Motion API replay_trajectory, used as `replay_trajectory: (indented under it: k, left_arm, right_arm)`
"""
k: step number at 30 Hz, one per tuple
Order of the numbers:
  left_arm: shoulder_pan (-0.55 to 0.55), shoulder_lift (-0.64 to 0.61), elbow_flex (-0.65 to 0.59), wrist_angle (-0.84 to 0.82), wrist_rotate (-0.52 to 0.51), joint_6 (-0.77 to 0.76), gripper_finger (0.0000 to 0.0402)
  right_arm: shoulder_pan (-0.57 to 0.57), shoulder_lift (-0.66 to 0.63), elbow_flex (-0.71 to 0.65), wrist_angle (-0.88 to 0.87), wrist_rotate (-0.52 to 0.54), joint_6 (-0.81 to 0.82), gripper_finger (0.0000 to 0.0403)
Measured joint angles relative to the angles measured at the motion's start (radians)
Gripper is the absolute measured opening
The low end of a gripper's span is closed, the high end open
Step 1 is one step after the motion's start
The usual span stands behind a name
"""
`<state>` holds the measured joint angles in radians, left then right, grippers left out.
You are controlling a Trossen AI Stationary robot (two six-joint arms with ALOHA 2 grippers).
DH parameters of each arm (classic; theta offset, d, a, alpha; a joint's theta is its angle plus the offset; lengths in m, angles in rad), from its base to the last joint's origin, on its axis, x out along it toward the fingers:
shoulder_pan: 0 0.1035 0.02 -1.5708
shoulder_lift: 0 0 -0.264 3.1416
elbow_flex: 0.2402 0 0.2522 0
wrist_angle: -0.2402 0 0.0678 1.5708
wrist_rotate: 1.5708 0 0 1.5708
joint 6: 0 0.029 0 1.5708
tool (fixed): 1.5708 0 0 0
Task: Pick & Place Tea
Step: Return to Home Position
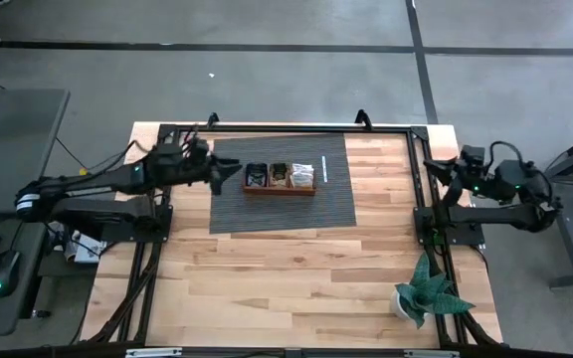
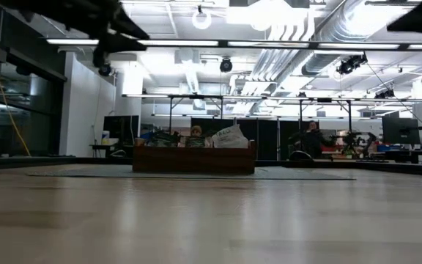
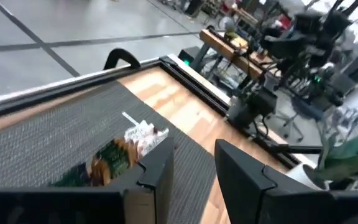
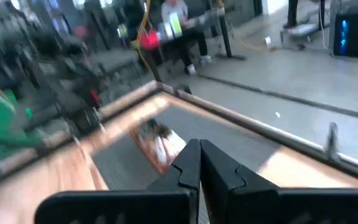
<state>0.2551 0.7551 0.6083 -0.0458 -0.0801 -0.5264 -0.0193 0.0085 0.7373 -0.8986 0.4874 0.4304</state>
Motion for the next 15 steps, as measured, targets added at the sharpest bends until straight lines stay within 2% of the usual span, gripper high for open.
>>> replay_trajectory:
  k: [2, 4, 8, 13, 15]
  left_arm:
    - [-0.031, -0.064, -0.037, -0.009, -0.050, -0.034, 0.0114]
    - [-0.058, -0.113, -0.064, 0.005, -0.101, -0.062, 0.0114]
    - [-0.107, -0.191, -0.128, 0.027, -0.194, -0.103, 0.0114]
    - [-0.161, -0.255, -0.249, 0.225, -0.235, -0.141, 0.0114]
    - [-0.179, -0.267, -0.303, 0.314, -0.256, -0.171, 0.0114]
  right_arm:
    - [0.000, 0.005, -0.018, -0.006, -0.008, 0.002, 0.0002]
    - [0.000, 0.008, -0.073, 0.068, -0.022, -0.016, 0.0003]
    - [0.000, -0.004, -0.226, 0.331, -0.050, -0.075, 0.0002]
    - [0.000, -0.003, -0.435, 0.646, -0.099, -0.095, 0.0002]
    - [0.000, -0.003, -0.503, 0.715, -0.112, -0.089, 0.0001]
